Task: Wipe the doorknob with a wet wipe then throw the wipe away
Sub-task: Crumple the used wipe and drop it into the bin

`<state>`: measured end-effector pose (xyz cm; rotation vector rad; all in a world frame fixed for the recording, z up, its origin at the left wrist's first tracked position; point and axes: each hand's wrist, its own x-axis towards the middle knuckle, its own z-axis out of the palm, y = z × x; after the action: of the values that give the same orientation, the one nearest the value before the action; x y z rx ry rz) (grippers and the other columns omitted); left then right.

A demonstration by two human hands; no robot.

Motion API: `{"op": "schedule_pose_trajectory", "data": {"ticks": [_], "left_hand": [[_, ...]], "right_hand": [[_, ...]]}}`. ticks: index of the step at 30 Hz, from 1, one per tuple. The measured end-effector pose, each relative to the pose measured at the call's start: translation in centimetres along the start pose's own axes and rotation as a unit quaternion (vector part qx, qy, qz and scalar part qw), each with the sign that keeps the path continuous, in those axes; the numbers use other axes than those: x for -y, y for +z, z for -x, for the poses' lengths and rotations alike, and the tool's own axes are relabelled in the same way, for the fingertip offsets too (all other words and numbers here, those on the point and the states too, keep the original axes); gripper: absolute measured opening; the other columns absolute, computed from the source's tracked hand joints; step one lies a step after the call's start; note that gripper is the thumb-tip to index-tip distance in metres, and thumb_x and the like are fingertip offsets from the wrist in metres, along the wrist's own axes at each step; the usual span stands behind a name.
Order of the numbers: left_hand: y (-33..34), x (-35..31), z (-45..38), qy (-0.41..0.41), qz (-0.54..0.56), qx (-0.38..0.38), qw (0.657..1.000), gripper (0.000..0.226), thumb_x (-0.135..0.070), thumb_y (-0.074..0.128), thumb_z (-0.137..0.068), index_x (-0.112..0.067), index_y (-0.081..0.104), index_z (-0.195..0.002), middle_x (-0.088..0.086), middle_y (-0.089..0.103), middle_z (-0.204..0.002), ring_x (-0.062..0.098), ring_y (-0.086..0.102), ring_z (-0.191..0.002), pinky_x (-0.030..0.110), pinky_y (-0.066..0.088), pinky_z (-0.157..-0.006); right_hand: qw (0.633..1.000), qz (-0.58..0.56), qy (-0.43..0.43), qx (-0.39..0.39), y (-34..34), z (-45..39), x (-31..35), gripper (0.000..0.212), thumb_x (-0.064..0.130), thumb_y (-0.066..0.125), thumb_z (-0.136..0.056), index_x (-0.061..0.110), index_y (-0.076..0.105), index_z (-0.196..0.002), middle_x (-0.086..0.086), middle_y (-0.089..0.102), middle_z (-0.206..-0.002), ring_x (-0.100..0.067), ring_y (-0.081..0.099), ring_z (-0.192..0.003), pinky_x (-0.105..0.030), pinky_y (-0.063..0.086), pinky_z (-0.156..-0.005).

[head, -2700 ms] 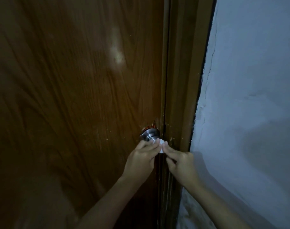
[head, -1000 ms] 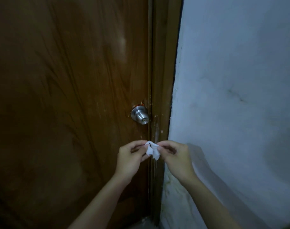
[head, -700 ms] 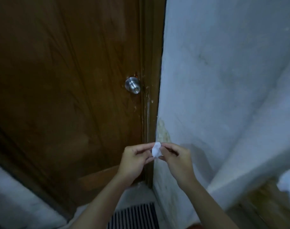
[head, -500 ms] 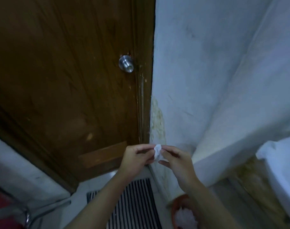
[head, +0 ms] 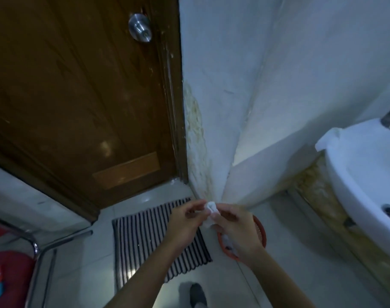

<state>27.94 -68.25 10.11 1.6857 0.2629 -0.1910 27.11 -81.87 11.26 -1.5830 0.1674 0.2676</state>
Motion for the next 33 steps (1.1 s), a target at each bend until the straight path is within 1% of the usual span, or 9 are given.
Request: {"op": "schedule_pose_trajectory", "data": {"ticks": [5,10,13,19,21,24,27,29,33], "left_hand": [[3.2,2.1,1.3,-0.010,-0.020,0.007,1.000,0.020,-0.005,0.067,-0.078,-0.007,0.069,-0.098,0.008,0.070,-0.090,0.015,0.066,-0.080,0.009,0.052,-0.063],[7.9,3.3,0.8,-0.030,-0.029,-0.001,0.999,0.015,-0.004,0.064,-0.081,-0.013,0.073,-0.089,0.002,0.072,-0.080,0.010,0.069,-0.072,0.026,0.055,-0.073],[11.2,4.2,-0.1,-0.059,-0.045,0.004,0.997,0.019,-0.004,0.059,-0.084,-0.010,0.070,-0.099,0.002,0.069,-0.087,0.015,0.068,-0.084,0.034,0.055,-0.085],[16.2,6.0,-2.7,-0.121,-0.065,0.030,0.990,0.028,-0.011,0.050,-0.090,-0.014,0.061,-0.115,-0.001,0.059,-0.107,0.010,0.058,-0.094,0.018,0.048,-0.078],[17.1,6.5,-3.2,-0.134,-0.058,0.036,0.989,0.028,-0.009,0.050,-0.090,-0.014,0.060,-0.115,0.002,0.060,-0.112,0.012,0.057,-0.099,0.017,0.047,-0.080],[17.5,6.8,-3.4,-0.138,-0.056,0.033,0.988,0.022,-0.009,0.052,-0.090,-0.017,0.063,-0.107,0.002,0.063,-0.109,0.005,0.058,-0.087,0.007,0.047,-0.066],[17.2,6.8,-3.6,-0.135,-0.055,0.026,0.989,0.020,-0.009,0.053,-0.089,-0.025,0.063,-0.095,0.005,0.065,-0.109,0.011,0.060,-0.090,0.007,0.047,-0.062],[16.6,6.1,-3.6,-0.137,-0.062,0.022,0.988,0.017,-0.011,0.054,-0.089,-0.023,0.065,-0.096,0.004,0.066,-0.108,0.015,0.060,-0.095,0.010,0.048,-0.068],[14.7,4.0,-3.8,-0.117,-0.071,0.004,0.991,0.019,-0.007,0.053,-0.088,-0.015,0.066,-0.099,0.005,0.068,-0.105,0.017,0.062,-0.101,0.024,0.049,-0.084]], "right_hand": [[0.992,0.016,0.043,-0.113,-3.2,1.9,-3.6,0.006,0.006,0.069,-0.077,0.012,0.068,-0.080,0.000,0.070,-0.068,-0.007,0.064,-0.057,-0.017,0.049,-0.049],[0.977,-0.010,0.073,-0.201,-6.5,1.6,-5.6,0.006,-0.002,0.066,-0.076,0.001,0.063,-0.073,-0.006,0.063,-0.058,-0.003,0.057,-0.042,-0.013,0.044,-0.039],[0.969,-0.004,0.108,-0.224,-9.1,0.6,-7.3,0.006,0.002,0.067,-0.077,0.003,0.066,-0.082,-0.009,0.067,-0.070,-0.015,0.063,-0.056,-0.024,0.051,-0.048],[0.968,0.017,0.126,-0.218,-13.7,-2.9,-11.1,0.013,-0.004,0.064,-0.077,0.009,0.064,-0.080,-0.014,0.065,-0.079,-0.028,0.061,-0.075,-0.040,0.051,-0.072],[0.972,0.051,0.129,-0.189,-14.9,-3.9,-12.9,0.023,-0.008,0.061,-0.077,0.015,0.063,-0.080,-0.014,0.065,-0.085,-0.030,0.061,-0.082,-0.040,0.049,-0.075],[0.970,0.080,0.143,-0.178,-16.5,-4.4,-14.5,0.024,-0.009,0.062,-0.075,0.014,0.063,-0.083,-0.015,0.067,-0.094,-0.025,0.061,-0.084,-0.028,0.049,-0.073],[0.974,0.089,0.146,-0.148,-17.8,-4.9,-14.5,0.019,-0.013,0.057,-0.079,0.000,0.062,-0.092,-0.017,0.063,-0.094,-0.015,0.059,-0.073,-0.008,0.048,-0.057],[0.982,0.058,0.143,-0.112,-18.5,-5.6,-14.2,0.022,-0.018,0.052,-0.080,-0.004,0.060,-0.095,-0.018,0.061,-0.095,-0.011,0.060,-0.068,-0.007,0.048,-0.054],[0.988,0.066,0.111,-0.088,-18.2,-7.0,-12.1,0.018,-0.009,0.056,-0.082,-0.002,0.063,-0.097,-0.018,0.065,-0.096,-0.024,0.060,-0.082,-0.013,0.050,-0.060]]}}
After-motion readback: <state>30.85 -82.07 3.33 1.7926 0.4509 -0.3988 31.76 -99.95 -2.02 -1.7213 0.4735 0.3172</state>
